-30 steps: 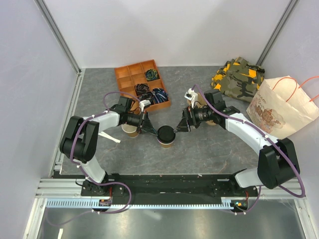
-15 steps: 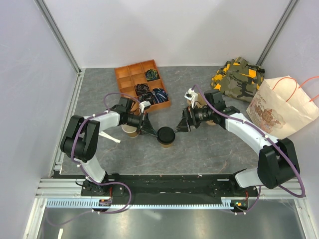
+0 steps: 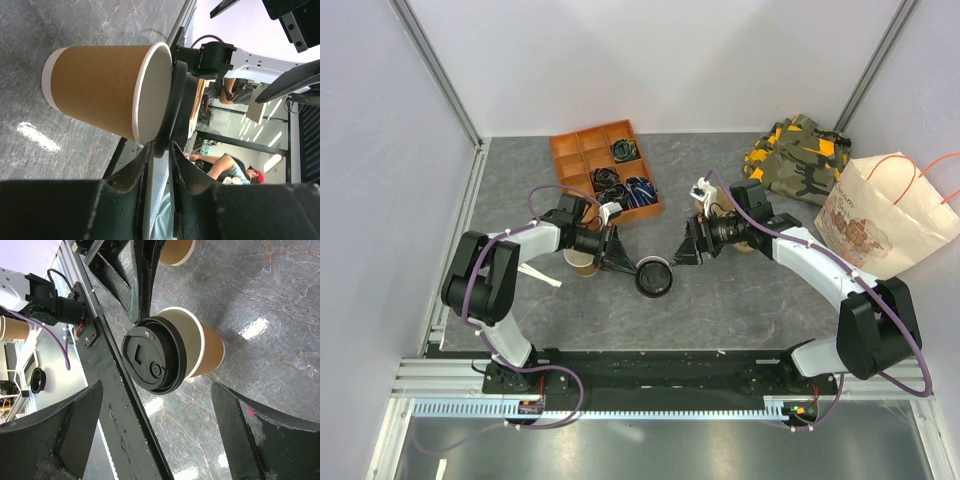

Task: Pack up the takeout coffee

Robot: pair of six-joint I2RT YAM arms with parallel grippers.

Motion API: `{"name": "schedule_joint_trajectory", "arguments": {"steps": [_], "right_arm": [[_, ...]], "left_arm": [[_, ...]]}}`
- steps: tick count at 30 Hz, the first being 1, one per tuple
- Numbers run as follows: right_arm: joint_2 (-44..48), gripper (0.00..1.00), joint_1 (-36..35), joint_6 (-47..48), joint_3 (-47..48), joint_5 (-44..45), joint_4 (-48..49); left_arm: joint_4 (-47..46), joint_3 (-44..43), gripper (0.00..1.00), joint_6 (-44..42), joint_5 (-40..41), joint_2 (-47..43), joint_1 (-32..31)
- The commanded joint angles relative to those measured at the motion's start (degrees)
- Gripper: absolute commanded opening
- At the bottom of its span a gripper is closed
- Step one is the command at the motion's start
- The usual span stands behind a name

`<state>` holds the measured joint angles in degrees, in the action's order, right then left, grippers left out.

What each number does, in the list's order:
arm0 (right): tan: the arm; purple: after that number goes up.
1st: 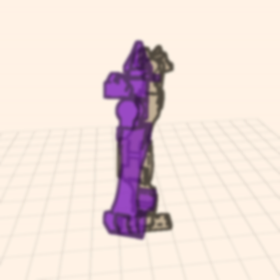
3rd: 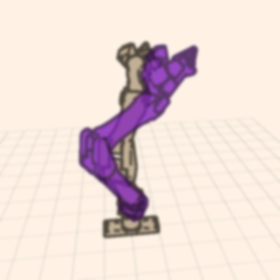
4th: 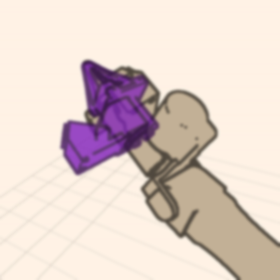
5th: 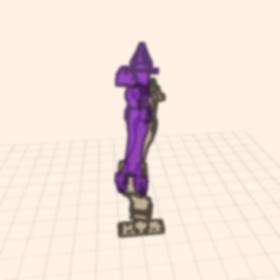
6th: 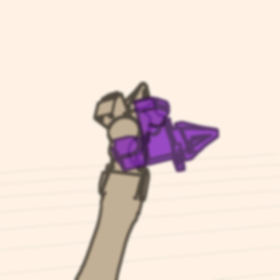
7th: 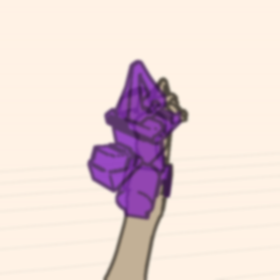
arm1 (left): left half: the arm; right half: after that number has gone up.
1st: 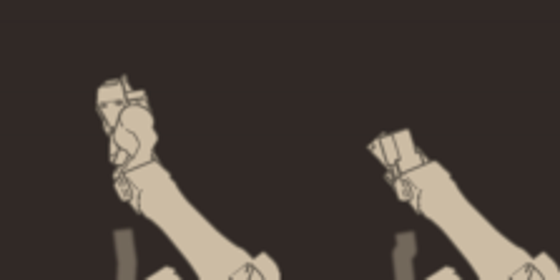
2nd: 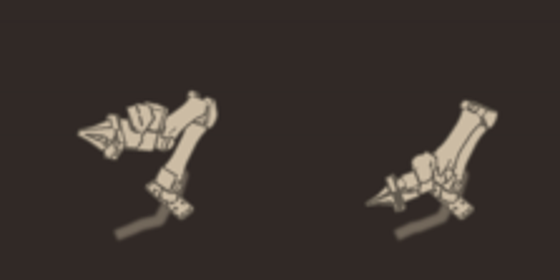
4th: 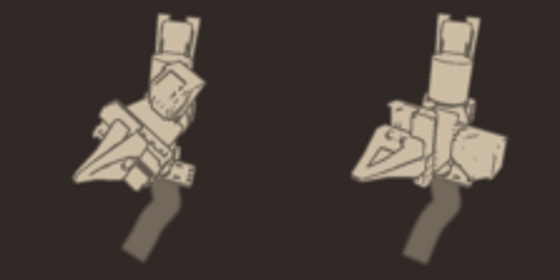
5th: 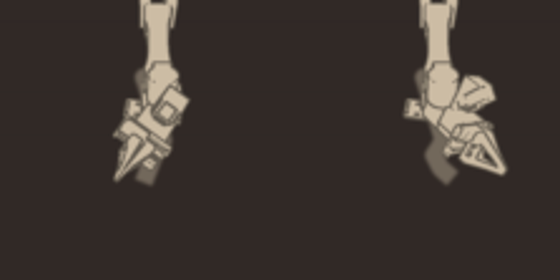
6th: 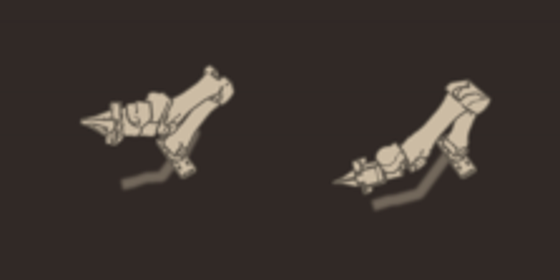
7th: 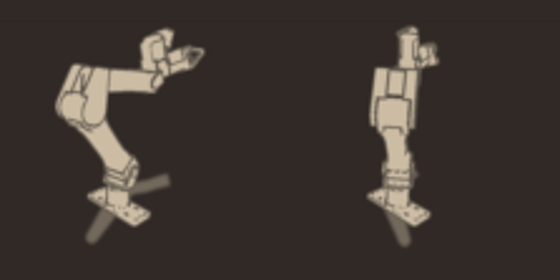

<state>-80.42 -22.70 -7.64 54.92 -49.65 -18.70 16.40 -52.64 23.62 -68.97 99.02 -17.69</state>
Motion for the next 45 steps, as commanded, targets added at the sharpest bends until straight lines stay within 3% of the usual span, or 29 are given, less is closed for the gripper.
{"name": "schedule_joint_trajectory", "arguments": {"steps": [1, 11, 16, 18, 19, 20, 22, 23, 25, 26, 28, 29, 37, 45], "right_arm": [[0.09, 0.98, 0.11, 1.05, 0.72, -1.33, 0.59], [-0.17, 0.98, 0.11, 2.63, -0.42, -2.12, 0.42], [0.97, 0.98, 0.02, 6.23, -1.65, -3.87, -2.48], [2.80, 0.97, 0.20, 7.20, -3.40, -3.96, -3.44], [3.34, 0.97, 0.20, 7.11, -4.19, -4.14, -3.62], [3.78, 0.97, 0.20, 7.20, -4.81, -4.40, -3.89], [5.36, 0.97, 0.55, 6.59, -6.48, -4.75, -4.24], [5.97, 0.97, 0.81, 6.06, -6.84, -5.02, -4.07], [8.26, 0.98, 1.34, 5.36, -7.89, -4.41, -3.36], [8.79, 0.98, 2.30, 5.44, -8.07, -4.23, -3.45], [9.32, 0.98, 3.27, 5.70, -8.60, -4.49, -3.89], [9.41, 0.98, 4.41, 5.97, -8.68, -4.84, -4.06], [10.46, 0.98, 7.05, 6.14, -7.89, -5.37, -4.33], [10.99, 0.98, 7.58, 7.29, -8.77, -5.98, -5.03]], "left_arm": [[1.00, -1.59, 0.26, -2.61, 0.59, -0.76, 0.73], [1.00, -1.76, 0.30, -2.52, -0.90, -2.16, 1.61], [1.00, -1.33, 0.43, -3.66, -4.33, -10.39, 1.70], [3.70, -1.41, 0.45, -10.66, -3.72, -14.80, 1.87], [10.25, -1.85, 0.47, -15.13, -1.98, -18.04, 1.52], [14.06, -2.55, 0.48, -26.40, 0.74, -22.86, -0.91], [25.11, -4.48, 0.48, -38.76, 11.09, -27.29, -6.53], [26.30, -3.96, 0.48, -47.09, 16.10, -31.57, -15.35], [25.79, 1.99, 0.49, -53.56, 30.03, -35.72, -25.15], [22.83, 4.54, 0.49, -58.20, 35.08, -37.57, -35.90], [18.69, 11.14, 0.50, -62.18, 46.92, -39.00, -45.98], [15.53, 12.20, 0.50, -65.85, 48.39, -38.12, -50.99], [0.13, 17.66, 0.49, -86.18, 54.47, -23.27, -60.61], [-0.85, 17.75, 0.45, -89.09, 55.62, -22.73, -61.06]]}}
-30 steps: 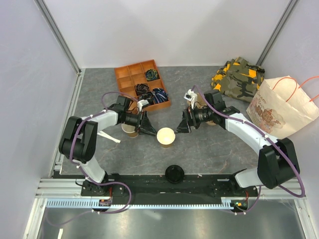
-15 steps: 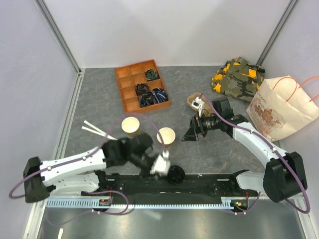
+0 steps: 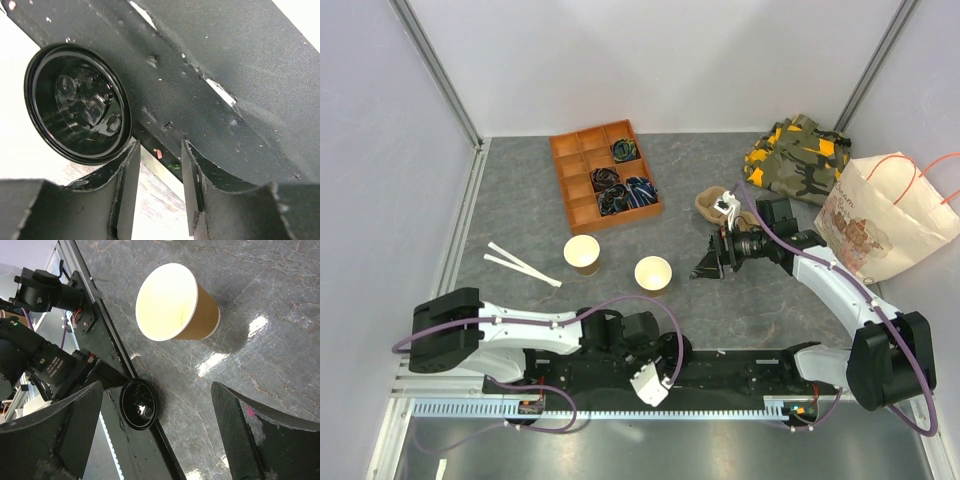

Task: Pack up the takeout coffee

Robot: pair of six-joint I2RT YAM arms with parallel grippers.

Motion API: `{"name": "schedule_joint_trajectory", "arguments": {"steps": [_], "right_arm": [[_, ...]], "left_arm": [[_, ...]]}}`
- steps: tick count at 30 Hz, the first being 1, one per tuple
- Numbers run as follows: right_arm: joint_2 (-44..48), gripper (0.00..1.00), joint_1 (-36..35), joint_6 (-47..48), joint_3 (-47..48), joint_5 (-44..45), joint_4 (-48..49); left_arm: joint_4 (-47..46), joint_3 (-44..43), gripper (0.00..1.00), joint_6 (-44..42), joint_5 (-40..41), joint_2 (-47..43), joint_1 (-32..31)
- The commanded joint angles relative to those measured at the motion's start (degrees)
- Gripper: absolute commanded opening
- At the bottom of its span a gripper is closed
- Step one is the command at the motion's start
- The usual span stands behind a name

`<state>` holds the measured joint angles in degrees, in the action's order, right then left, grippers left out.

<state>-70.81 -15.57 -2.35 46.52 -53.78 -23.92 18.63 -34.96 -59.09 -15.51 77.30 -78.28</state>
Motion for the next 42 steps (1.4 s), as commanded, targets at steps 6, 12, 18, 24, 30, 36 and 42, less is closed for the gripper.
{"name": "schedule_joint_trajectory", "arguments": {"steps": [6, 12, 18, 24, 30, 36, 42], "right_arm": [[0.84, 0.98, 0.46, 1.91, -0.03, -2.47, 0.28], [1.02, 0.98, 0.46, 1.91, 0.32, -2.47, 0.28], [-0.03, 0.98, 0.54, 1.91, 0.94, -2.56, 0.54], [-0.82, 0.98, 0.46, 1.91, 1.73, -2.65, 0.54], [-1.53, 0.97, 0.54, 1.91, 1.91, -2.56, 0.72], [-1.53, 0.89, 0.63, 4.36, 3.04, -1.51, 0.02], [-4.07, 0.79, 3.96, 5.86, 11.73, -3.33, -6.56]], "left_arm": [[-1.06, -0.81, 0.43, -5.34, 3.98, -2.68, -0.82], [0.43, -4.32, 0.45, -1.83, 4.78, -3.38, -0.91], [-0.35, -5.56, 0.48, -2.78, 3.82, -0.58, -1.96], [-0.09, -4.07, 0.50, -7.78, 1.97, 2.24, -2.32], [-2.02, -5.20, 0.41, -5.95, 1.27, 5.23, -2.32], [-0.63, -8.89, 0.15, 1.68, 0.40, 4.89, -1.44], [13.00, -22.15, 0.02, 26.26, -19.44, -4.24, 13.47]]}}
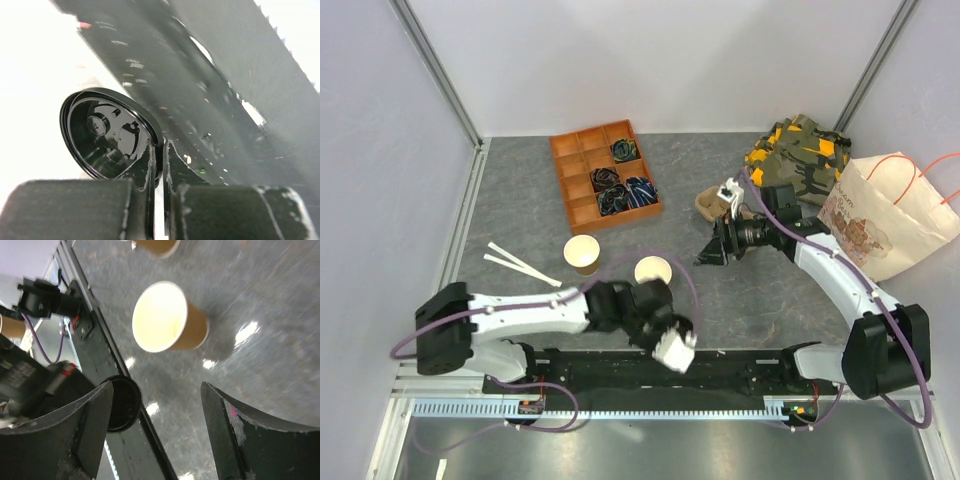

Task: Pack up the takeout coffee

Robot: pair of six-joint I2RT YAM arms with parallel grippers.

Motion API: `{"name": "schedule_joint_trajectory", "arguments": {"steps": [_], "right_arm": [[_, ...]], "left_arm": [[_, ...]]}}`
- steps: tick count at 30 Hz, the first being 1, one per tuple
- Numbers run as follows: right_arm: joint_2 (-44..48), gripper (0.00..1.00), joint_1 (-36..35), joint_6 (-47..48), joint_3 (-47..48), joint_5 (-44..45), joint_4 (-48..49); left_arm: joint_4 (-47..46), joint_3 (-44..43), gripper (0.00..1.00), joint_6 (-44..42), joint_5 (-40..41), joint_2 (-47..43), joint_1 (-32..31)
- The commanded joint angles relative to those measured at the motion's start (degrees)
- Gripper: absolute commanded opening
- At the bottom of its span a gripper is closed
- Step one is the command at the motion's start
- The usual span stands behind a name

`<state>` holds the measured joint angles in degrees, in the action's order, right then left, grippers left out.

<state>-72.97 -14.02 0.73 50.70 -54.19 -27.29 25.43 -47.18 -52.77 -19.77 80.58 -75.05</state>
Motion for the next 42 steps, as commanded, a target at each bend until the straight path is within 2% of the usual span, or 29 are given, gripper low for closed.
{"name": "schedule_joint_trajectory", "arguments": {"steps": [1, 2, 4, 5, 6, 7, 8, 10, 11, 12, 13, 14, 15, 16, 18, 20, 26, 32, 34, 37, 42], "right_arm": [[-2.00, 0.78, 2.94, 2.09, 9.84, -4.07, -3.99], [-1.74, 0.77, 4.17, 1.21, 10.64, -5.38, -3.74], [0.45, 0.77, 4.70, -3.51, 11.00, -7.49, 2.19], [1.50, 0.76, 4.62, -9.90, 10.57, -7.68, 5.28], [3.52, 0.75, 4.62, -13.18, 9.95, -8.12, 8.62], [4.06, 0.73, 4.70, -16.52, 9.08, -8.82, 15.18], [4.41, 0.70, 4.62, -22.82, 9.07, -9.00, 17.51], [4.50, 0.67, 4.62, -29.09, 9.33, -9.79, 24.34], [4.76, 0.63, 4.62, -32.25, 8.98, -9.88, 26.74], [5.72, 0.61, 4.62, -40.72, 8.46, -9.62, 31.63], [6.34, 0.59, 4.53, -45.60, 6.36, -9.35, 42.21], [6.78, 0.57, 4.36, -50.43, 5.13, -8.31, 47.97], [7.22, 0.57, 4.09, -59.61, 4.24, -7.51, 53.08], [7.23, 0.56, 3.74, -63.01, 2.93, -6.63, 60.96], [7.23, 0.52, 2.77, -69.87, 2.48, -4.53, 66.81], [6.97, 0.49, 1.46, -70.61, 2.74, -3.99, 70.09], [6.26, 0.40, -2.14, -65.87, 1.95, -3.46, 67.37], [3.36, 0.37, -5.04, -60.60, 3.44, -3.02, 66.32], [2.48, 0.35, -5.75, -58.22, 5.71, -3.64, 62.21], [2.04, 0.35, -6.19, -55.40, 6.26, -3.20, 58.33], [0.99, 0.35, -7.33, -55.58, 6.34, -2.67, 58.31]], "left_arm": [[6.12, -13.26, 0.02, 24.43, -18.60, -8.41, 13.66], [2.99, -14.42, 0.02, 35.09, -24.82, -9.11, 20.92], [-4.65, -15.14, 0.02, 47.61, -30.30, -12.00, 27.64], [-9.04, -14.53, 0.02, 59.51, -31.11, -13.06, 32.63], [-19.87, -13.74, 0.02, 64.59, -31.55, -14.38, 34.77], [-24.50, -11.90, 0.02, 68.99, -31.56, -16.22, 36.36], [-29.08, -11.28, 0.02, 75.38, -31.21, -16.76, 38.55], [-36.74, -10.39, 0.02, 80.35, -30.68, -17.03, 40.06], [-39.47, -9.69, 0.02, 85.85, -30.77, -17.12, 41.37], [-42.19, -7.86, 0.02, 88.43, -30.77, -17.12, 41.91], [-48.05, -6.88, 0.02, 90.98, -29.98, -17.12, 42.43], [-50.46, -5.74, 0.02, 96.14, -29.19, -17.29, 43.40], [-53.26, -3.47, 0.02, 98.71, -28.40, -17.38, 43.84], [-55.03, -2.75, 0.02, 100.39, -26.83, -17.38, 44.19], [-55.66, -1.70, 0.02, 102.07, -25.76, -17.91, 44.72], [-55.32, -1.60, 0.02, 103.13, -25.41, -17.82, 45.16], [-54.44, -3.53, 0.02, 104.80, -24.53, -17.12, 45.25], [-51.10, -5.20, 0.02, 107.35, -21.98, -16.33, 45.51], [-49.61, -5.91, 0.02, 107.88, -20.93, -15.98, 45.69], [-47.06, -6.87, 0.02, 109.72, -19.17, -15.27, 45.87], [-45.21, -8.45, 0.02, 111.13, -18.73, -13.78, 45.87]]}}
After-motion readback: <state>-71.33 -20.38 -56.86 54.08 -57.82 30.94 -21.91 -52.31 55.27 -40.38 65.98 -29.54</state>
